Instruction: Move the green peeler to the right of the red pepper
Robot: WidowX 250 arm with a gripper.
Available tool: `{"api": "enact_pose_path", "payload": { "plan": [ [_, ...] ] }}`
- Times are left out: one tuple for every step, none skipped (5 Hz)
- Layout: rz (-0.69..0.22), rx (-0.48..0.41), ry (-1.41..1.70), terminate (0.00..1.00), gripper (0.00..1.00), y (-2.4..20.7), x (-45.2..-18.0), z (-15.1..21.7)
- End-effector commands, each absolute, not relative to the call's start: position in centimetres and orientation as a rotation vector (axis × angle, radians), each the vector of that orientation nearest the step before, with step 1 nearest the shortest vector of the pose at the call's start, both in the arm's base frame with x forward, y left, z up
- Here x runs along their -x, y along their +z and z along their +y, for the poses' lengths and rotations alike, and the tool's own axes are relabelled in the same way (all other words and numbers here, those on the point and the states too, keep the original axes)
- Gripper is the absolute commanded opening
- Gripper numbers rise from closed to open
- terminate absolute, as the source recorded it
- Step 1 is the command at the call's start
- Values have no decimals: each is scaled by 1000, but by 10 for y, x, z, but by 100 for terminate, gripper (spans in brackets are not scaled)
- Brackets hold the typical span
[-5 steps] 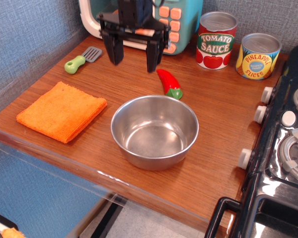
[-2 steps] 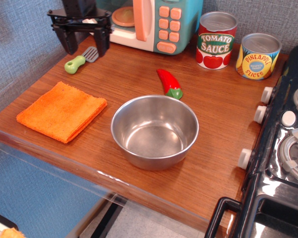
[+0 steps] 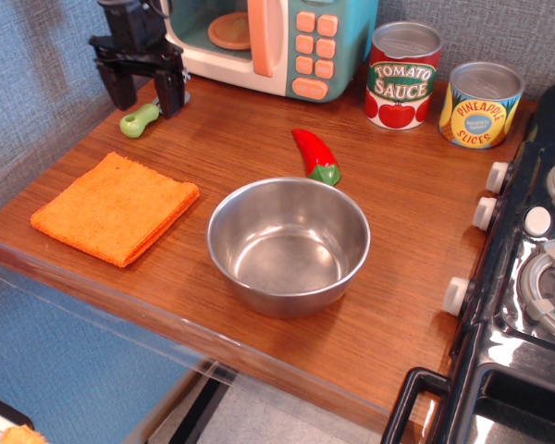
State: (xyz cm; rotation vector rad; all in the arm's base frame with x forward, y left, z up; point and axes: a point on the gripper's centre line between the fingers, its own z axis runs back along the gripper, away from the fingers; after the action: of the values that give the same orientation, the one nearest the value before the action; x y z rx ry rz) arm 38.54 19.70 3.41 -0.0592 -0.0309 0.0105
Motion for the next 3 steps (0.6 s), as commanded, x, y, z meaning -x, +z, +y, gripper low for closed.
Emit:
{"api": "enact_pose_path", "payload": {
  "plan": [
    [-3,-29,-122,0,100,30,-410,213],
    [34,-15,-95,0,100,14,-409,217],
    [53,-36,-63,0,0,11,-410,216]
  ]
}}
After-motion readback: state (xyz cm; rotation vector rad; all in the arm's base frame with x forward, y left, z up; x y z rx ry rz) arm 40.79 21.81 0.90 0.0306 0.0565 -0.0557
